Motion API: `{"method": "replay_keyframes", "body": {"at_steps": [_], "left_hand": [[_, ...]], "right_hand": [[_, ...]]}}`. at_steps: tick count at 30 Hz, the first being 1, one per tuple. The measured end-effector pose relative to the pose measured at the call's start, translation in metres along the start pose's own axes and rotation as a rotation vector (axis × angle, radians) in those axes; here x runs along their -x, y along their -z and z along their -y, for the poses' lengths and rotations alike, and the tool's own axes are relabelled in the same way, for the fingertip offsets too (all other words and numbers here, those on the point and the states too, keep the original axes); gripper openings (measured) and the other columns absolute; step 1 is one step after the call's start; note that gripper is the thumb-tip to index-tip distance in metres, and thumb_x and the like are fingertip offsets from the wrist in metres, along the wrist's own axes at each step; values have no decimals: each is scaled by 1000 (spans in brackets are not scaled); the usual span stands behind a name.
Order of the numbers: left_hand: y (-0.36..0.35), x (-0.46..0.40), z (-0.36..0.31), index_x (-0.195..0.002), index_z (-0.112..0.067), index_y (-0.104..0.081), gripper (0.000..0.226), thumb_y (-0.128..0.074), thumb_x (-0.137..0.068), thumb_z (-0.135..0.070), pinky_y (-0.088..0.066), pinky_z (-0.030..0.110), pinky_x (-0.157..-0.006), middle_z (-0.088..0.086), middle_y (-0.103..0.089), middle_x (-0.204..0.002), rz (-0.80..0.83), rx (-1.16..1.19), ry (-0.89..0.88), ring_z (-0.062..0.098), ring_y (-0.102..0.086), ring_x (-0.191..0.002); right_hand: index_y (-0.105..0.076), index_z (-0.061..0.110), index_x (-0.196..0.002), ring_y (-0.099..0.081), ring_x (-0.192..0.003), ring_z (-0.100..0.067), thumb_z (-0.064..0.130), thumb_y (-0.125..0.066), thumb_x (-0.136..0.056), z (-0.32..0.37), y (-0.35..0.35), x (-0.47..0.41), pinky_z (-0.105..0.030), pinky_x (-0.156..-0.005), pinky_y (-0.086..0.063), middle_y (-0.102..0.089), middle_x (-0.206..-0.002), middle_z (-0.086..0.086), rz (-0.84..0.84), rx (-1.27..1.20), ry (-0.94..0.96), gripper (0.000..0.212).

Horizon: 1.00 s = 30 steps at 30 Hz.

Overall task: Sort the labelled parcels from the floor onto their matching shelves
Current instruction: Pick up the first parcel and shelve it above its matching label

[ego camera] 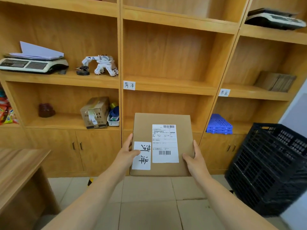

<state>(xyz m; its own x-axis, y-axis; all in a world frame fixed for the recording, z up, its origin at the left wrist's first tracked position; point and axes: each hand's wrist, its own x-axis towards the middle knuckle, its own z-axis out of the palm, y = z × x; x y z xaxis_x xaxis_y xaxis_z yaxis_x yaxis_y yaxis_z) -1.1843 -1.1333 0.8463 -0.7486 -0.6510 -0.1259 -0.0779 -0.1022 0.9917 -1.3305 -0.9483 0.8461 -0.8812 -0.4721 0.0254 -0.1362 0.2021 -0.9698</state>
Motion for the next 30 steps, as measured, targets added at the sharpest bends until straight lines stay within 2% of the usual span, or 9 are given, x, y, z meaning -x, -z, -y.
{"method": "replay_keyframes", "body": {"at_steps": [5, 8, 10, 12, 15, 17, 21, 26, 30], "left_hand": [[-12, -79, -1, -147, -37, -23, 74, -49, -89, 2, -52, 29, -70, -5, -59, -128, -57, 4, -8, 13, -64, -101], [-25, -128, -12, -146, -36, -25, 73, -49, -89, 3, -52, 22, -62, -11, -61, -118, -76, -29, -24, 7, -64, -96], [-36, -159, -24, -147, -34, -23, 74, -50, -89, 3, -53, 25, -70, -6, -55, -127, -103, -35, -52, 14, -61, -105], [-44, -192, -31, -147, -34, -23, 75, -52, -87, 2, -47, 33, -89, 2, -37, -138, -189, -96, -79, 23, -48, -120], [-50, -238, -32, -143, -45, -24, 82, -59, -79, -8, -43, 39, -99, 0, -26, -135, -234, -130, -79, 24, -45, -119], [-46, -270, -27, -138, -57, -26, 89, -66, -68, -20, -48, 47, -96, 3, -33, -142, -224, -117, -79, 26, -51, -119], [-31, -331, -20, -134, -59, -28, 90, -68, -59, -32, -49, 51, -95, 5, -40, -142, -252, -142, -46, 28, -51, -121], [-27, -364, -58, -136, -59, -21, 92, -66, -59, -40, -34, 55, -108, -7, -17, -154, -277, -121, -88, 25, -28, -141], [-14, -405, -82, -140, -51, -22, 88, -64, -64, -36, -33, 54, -109, -11, -18, -153, -280, -90, -179, 23, -28, -140]], "right_hand": [[-16, 27, -152, -44, -125, -13, 6, -49, -91, -13, -12, -88, -24, -98, -34, -38, -151, 3, 37, -17, 5, 73], [-16, 26, -152, -42, -116, -9, 6, -50, -91, -13, -14, -145, -23, -95, -32, -38, -150, 2, 65, -36, 11, 72], [-16, 28, -151, -43, -117, -12, 6, -50, -91, -9, -13, -185, -24, -94, -33, -39, -150, 1, 82, -41, 17, 73], [-16, 30, -151, -44, -124, -15, 7, -51, -91, -6, -12, -224, -26, -96, -34, -39, -150, 2, 99, -41, 33, 73], [-18, 29, -151, -42, -130, -17, 6, -50, -92, -2, -15, -276, -26, -99, -34, -39, -150, 2, 130, -51, 68, 71], [-19, 27, -151, -42, -129, -17, 4, -50, -91, 0, -21, -303, -26, -99, -33, -39, -150, 1, 146, -54, 76, 71], [-19, 27, -151, -44, -127, -15, 3, -52, -90, 4, -37, -348, -30, -103, -35, -38, -151, 1, 176, -71, 86, 73], [-18, 26, -151, -44, -120, -10, 2, -51, -90, 21, -61, -399, -25, -100, -34, -40, -148, 3, 184, -116, 119, 73], [-17, 29, -151, -45, -124, -12, -3, -51, -87, 43, -82, -439, -29, -104, -36, -41, -144, 7, 161, -127, 154, 79]]}}
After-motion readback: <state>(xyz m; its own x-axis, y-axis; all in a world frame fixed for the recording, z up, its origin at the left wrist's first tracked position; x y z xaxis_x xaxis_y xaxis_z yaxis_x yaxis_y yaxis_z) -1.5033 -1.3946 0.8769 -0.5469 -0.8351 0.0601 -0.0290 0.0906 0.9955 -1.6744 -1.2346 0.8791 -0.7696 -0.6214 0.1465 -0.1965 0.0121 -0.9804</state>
